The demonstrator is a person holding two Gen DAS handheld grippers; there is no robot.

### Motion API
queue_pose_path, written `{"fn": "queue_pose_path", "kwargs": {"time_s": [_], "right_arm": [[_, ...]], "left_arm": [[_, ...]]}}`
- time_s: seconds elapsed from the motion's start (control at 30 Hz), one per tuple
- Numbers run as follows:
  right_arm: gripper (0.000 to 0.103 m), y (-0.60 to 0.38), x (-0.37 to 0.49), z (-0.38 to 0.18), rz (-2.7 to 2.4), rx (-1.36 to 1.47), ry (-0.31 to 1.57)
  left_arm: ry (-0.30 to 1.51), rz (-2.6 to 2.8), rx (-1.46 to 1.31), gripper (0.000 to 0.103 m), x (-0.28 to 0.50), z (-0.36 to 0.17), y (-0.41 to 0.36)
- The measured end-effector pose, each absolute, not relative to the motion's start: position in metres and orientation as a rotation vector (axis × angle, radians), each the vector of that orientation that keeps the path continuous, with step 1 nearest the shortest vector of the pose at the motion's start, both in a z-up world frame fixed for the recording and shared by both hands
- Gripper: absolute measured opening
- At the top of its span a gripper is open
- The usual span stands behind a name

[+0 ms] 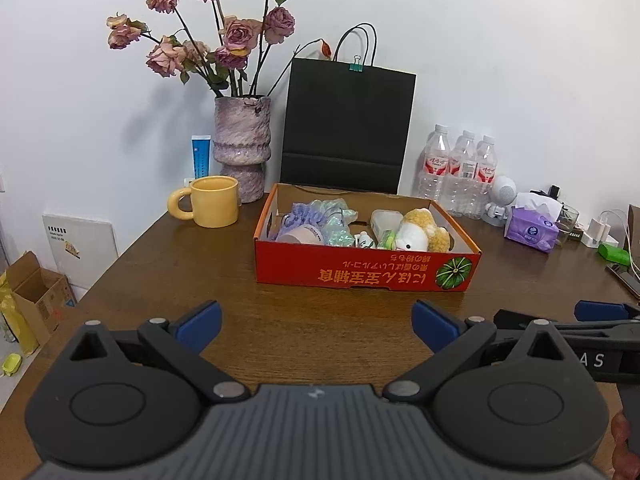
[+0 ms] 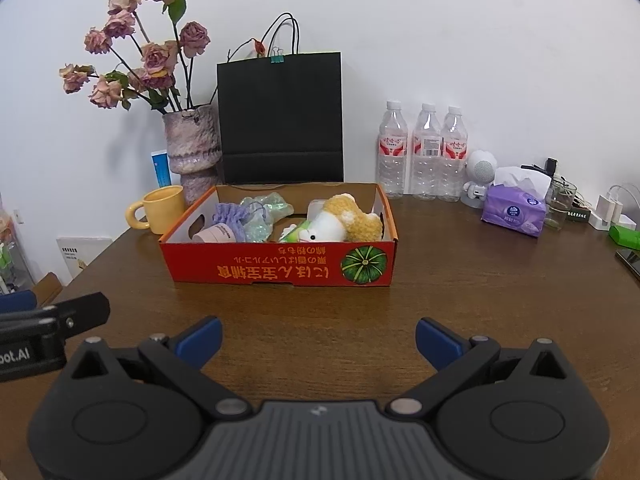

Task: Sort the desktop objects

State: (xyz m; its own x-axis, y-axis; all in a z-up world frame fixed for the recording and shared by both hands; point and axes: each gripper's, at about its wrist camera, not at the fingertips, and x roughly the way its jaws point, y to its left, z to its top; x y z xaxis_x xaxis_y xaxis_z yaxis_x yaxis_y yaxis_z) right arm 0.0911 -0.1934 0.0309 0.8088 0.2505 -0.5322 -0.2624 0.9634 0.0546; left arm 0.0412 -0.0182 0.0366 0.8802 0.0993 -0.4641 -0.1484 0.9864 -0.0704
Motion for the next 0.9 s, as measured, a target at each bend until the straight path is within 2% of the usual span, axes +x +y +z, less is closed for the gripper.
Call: {"fn": "queue_pose_path", "kwargs": {"time_s": [0.9], "right_arm": [[0.103,-0.1926,0.0891,0.0312,0.286,-0.008,0.554]], "left_arm": [[0.472,0.107,-0.098,0.103,0.0419,0.0356,-0.0221]]}}
